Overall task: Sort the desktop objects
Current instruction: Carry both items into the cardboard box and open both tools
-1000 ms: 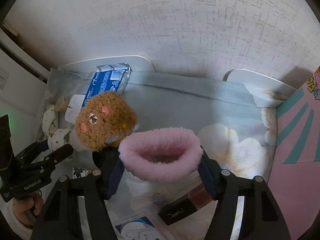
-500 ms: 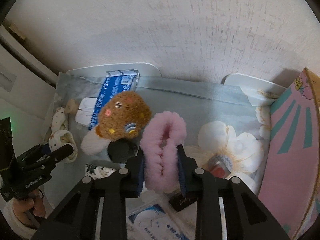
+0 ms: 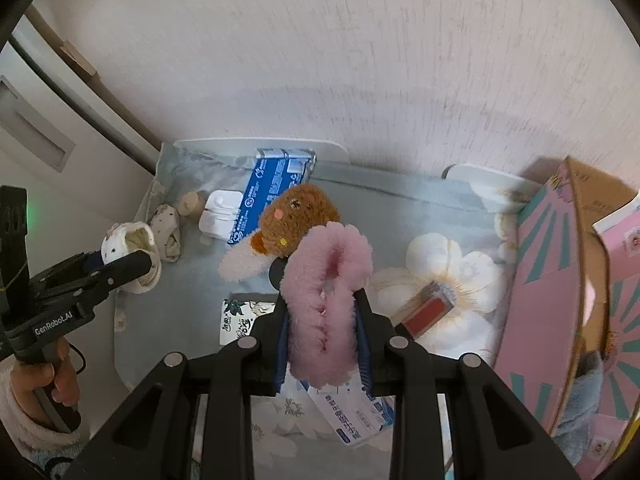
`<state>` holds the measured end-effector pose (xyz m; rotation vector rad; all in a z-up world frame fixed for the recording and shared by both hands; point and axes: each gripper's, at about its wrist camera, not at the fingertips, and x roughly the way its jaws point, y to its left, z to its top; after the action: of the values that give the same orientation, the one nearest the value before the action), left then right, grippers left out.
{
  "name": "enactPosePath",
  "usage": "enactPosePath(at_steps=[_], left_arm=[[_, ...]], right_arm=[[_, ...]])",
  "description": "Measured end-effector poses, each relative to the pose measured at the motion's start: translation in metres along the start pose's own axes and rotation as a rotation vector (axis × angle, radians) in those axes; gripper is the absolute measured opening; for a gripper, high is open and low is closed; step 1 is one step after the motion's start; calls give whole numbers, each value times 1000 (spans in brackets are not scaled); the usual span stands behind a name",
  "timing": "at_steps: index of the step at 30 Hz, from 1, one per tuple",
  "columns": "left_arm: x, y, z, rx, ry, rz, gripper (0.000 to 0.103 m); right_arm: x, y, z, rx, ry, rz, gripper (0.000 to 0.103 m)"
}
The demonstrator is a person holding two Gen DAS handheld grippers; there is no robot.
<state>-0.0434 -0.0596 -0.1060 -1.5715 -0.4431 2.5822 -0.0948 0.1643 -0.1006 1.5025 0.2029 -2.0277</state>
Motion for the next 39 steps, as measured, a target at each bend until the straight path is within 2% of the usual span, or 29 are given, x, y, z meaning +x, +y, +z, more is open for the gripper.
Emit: enactPosePath(at_steps=[13, 17, 27, 39], left_arm=[[-8, -33, 26, 73, -21, -42, 44], [-7, -53, 37, 129, -14, -65, 44], [1, -129, 63, 308, 14, -153, 44], [11, -222, 82, 485, 35, -251, 44]], right_arm=[[-37, -7, 3, -7, -46, -19, 26], [-52, -14, 3, -12, -59, -40, 26], [-91, -46, -12, 19, -69, -117, 26], [-126, -104, -56, 174, -86, -197, 26]])
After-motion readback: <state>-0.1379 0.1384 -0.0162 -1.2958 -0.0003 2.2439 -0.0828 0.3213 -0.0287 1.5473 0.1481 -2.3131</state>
